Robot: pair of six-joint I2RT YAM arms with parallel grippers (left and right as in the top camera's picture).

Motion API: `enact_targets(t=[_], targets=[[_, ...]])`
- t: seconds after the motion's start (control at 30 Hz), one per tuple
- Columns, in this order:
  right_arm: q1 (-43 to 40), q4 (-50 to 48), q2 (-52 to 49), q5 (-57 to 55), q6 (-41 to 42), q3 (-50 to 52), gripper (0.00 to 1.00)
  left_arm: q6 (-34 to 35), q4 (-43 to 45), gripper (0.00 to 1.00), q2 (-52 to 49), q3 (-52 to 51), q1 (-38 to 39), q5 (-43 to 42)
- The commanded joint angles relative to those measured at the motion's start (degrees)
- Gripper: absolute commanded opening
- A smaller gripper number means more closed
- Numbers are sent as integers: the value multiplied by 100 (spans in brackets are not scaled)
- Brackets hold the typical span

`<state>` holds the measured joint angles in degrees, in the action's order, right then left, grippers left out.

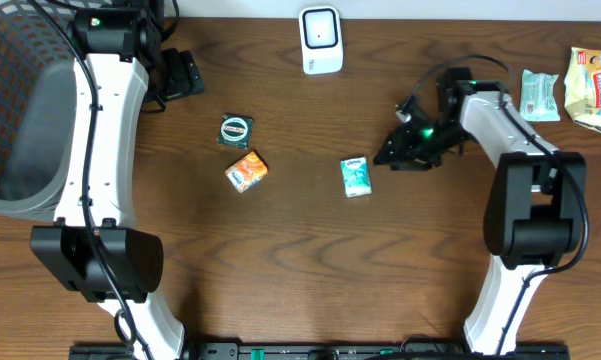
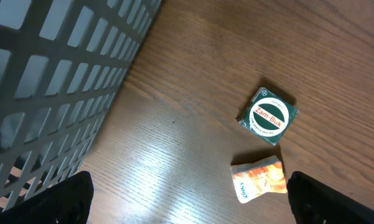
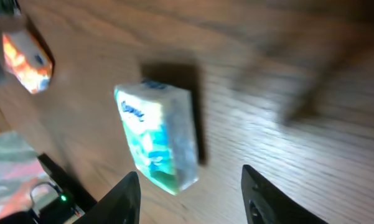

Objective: Scan the item barcode

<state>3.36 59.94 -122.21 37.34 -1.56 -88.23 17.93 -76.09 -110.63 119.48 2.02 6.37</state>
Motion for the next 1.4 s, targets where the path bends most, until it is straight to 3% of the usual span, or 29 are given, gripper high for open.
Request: enact_targets(t=[0.0, 0.17, 0.53, 0.67, 0.73, 0.8, 0.9, 1.07, 1.37], targets=[[367, -118, -7, -85, -151, -20, 46, -48, -15, 98, -59, -33, -9, 68], [844, -205, -7, -1150, 435, -4, 48, -48, -15, 97, -59, -33, -9, 68], [1231, -472, -7, -1639, 719, 282, 49, -48, -17, 97, -59, -33, -9, 68], [1228, -599, -7, -1635, 737, 461, 36, -48, -15, 98, -59, -33, -9, 68], [1209, -621, -7, -1547, 737, 461, 25, -48, -15, 98, -59, -33, -9, 68], [1207, -649, -4, -1410, 734, 459, 5, -48, -15, 98, -59, -33, -9, 68], [1202, -660, -4, -1226, 732, 437, 1, -48, -15, 97, -59, -33, -9, 68], [1095, -472, -2, -660, 494, 138, 1, -48, -15, 98, -59, -33, -9, 68], [546, 59, -2, 2680, -1777, -494, 1, -48, -15, 98, -59, -33, -9, 68]])
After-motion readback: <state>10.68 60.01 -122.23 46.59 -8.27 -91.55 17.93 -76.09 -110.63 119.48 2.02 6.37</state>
